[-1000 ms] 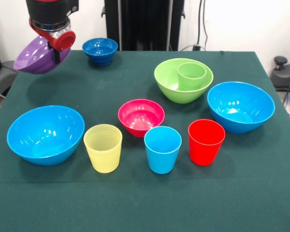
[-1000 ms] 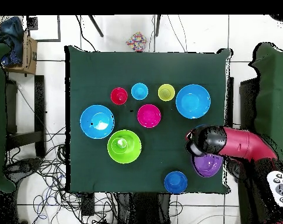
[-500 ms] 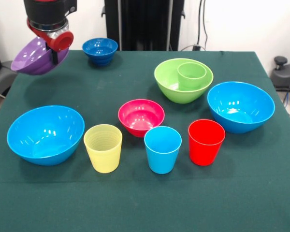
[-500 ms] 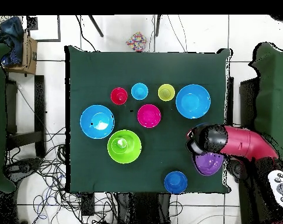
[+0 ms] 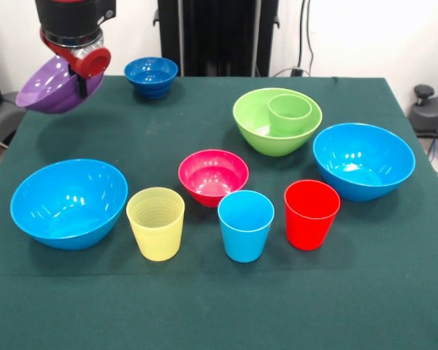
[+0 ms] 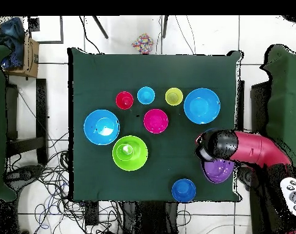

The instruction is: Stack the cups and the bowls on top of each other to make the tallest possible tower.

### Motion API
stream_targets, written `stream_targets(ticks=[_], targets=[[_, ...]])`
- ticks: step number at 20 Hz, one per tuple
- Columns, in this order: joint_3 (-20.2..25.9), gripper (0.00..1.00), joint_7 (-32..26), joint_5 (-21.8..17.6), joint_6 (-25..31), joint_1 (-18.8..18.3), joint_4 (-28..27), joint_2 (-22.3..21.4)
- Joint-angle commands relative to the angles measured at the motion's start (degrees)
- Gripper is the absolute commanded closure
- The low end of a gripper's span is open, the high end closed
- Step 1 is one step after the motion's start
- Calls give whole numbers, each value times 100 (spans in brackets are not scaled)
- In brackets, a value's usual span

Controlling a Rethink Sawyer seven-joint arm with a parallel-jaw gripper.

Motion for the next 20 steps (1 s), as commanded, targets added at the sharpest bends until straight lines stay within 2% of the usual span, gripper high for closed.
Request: stream_targets(ticks=[1, 9, 20], targets=[[326, 100, -908, -333, 276, 234, -244, 190], [210, 100, -503, -418, -172, 382, -175, 294], [248, 100, -655, -371, -178, 325, -9, 256]])
